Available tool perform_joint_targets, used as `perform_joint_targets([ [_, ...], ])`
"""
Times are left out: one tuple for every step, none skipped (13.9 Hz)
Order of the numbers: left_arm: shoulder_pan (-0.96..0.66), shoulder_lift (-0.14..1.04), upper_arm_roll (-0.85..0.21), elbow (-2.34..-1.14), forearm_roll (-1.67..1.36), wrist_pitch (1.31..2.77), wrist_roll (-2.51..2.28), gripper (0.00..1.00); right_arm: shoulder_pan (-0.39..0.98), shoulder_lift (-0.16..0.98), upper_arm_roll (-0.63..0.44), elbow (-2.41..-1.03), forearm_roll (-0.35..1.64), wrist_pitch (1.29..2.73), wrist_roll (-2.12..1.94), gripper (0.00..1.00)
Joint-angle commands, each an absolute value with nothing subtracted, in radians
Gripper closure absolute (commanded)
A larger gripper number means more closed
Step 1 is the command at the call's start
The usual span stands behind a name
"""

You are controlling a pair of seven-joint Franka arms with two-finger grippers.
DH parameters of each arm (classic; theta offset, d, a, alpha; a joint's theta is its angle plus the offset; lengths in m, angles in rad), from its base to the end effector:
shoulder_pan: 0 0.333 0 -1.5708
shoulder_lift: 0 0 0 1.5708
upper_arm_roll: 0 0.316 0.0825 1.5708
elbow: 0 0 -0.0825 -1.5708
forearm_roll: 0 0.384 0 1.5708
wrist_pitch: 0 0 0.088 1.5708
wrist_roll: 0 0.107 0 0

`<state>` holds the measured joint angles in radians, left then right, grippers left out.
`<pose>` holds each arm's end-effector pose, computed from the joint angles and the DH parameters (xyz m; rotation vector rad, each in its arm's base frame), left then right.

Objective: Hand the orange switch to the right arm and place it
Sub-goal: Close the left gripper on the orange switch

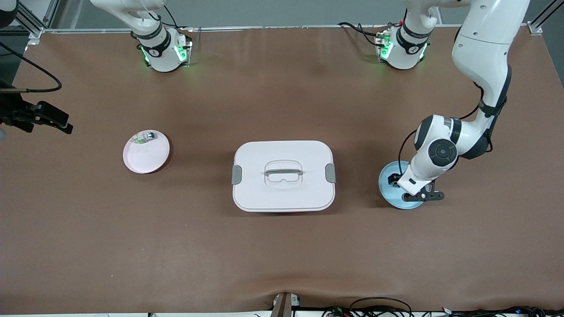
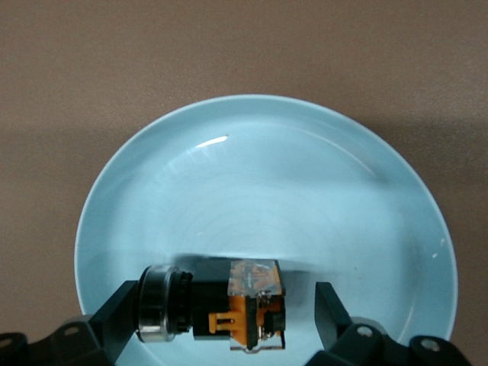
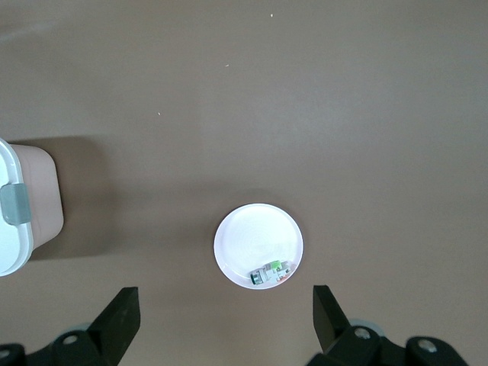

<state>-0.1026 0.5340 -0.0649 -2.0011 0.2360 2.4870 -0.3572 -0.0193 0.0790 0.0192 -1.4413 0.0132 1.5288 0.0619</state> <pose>0.5928 -0.1008 0.1840 -3.0277 -0.0110 0.0230 0.5754 0.0009 0.6371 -3.1251 0.0961 -0.0126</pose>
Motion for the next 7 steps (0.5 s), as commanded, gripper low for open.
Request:
perform_joint_targets([
  [-0.098,0.535,-0.072,-2.000,0.239,2.485,-0.374,0.00,-0.026,0.054,0.021,-1.468,0.017,1.540,0.069,0.00],
  [-0.097,0.540,-0.072,-1.999,0.239,2.485,-0.374,0.00,-0.026,0.054,0.021,-1.468,0.017,1.540,0.069,0.00],
  [-0.094,0.541,-0.072,-1.999,0.239,2.485,-0.373,0.00,-0.026,0.054,0.021,-1.468,0.017,1.540,0.069,0.00],
  [-0.091,0.541,-0.072,-1.999,0.239,2.487,-0.370,0.00,-0.026,0.054,0.021,-1.468,0.017,1.540,0.069,0.00],
  [-0.089,0.541,-0.072,-1.999,0.239,2.487,-0.367,0.00,-0.026,0.054,0.021,-1.468,0.017,1.540,0.069,0.00],
  [-0.087,0.541,-0.071,-1.999,0.239,2.487,-0.367,0.00,-0.026,0.054,0.021,-1.468,0.017,1.540,0.069,0.00],
  [-0.087,0.541,-0.071,-1.999,0.239,2.487,-0.365,0.00,-0.025,0.054,0.021,-1.468,0.017,1.540,0.069,0.00],
])
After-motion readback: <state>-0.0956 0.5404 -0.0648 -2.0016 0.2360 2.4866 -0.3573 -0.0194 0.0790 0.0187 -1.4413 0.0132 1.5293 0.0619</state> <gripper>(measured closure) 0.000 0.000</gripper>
